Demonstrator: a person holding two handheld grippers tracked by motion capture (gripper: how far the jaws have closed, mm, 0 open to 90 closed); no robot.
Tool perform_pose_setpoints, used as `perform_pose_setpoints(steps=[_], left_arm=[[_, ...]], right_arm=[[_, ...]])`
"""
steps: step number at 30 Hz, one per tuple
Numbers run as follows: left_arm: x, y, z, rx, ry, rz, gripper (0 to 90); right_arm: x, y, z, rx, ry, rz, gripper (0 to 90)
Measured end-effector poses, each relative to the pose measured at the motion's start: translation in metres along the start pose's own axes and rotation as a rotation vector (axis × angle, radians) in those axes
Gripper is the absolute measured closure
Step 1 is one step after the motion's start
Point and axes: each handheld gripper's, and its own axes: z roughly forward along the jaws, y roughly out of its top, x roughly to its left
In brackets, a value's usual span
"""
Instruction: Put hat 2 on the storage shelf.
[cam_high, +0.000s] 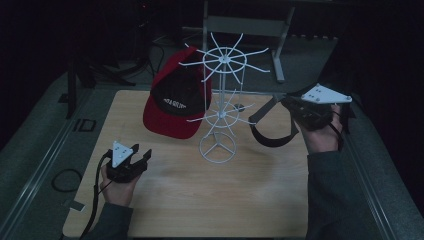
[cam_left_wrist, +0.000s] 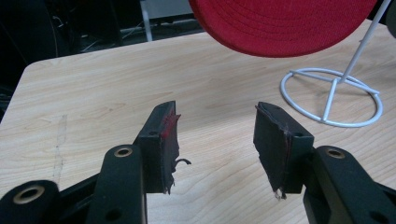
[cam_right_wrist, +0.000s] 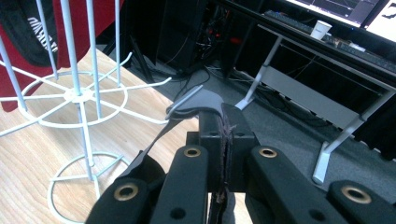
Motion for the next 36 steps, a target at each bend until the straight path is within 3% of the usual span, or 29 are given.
perform_pose_setpoints(steps=[21,36], left_arm=[[0.002,0.001,-0.001,-0.012,-0.011,-0.012,51.8],[0.001,0.001,-0.001,-0.010,-0.020,-0.005,54.6]], right_arm=[[-0.013,0.030,-0.013,-0.039,-0.005,-0.040,88.3],[-0.015,0.037,-0.016,-0.045,-0.001,-0.051,88.3]])
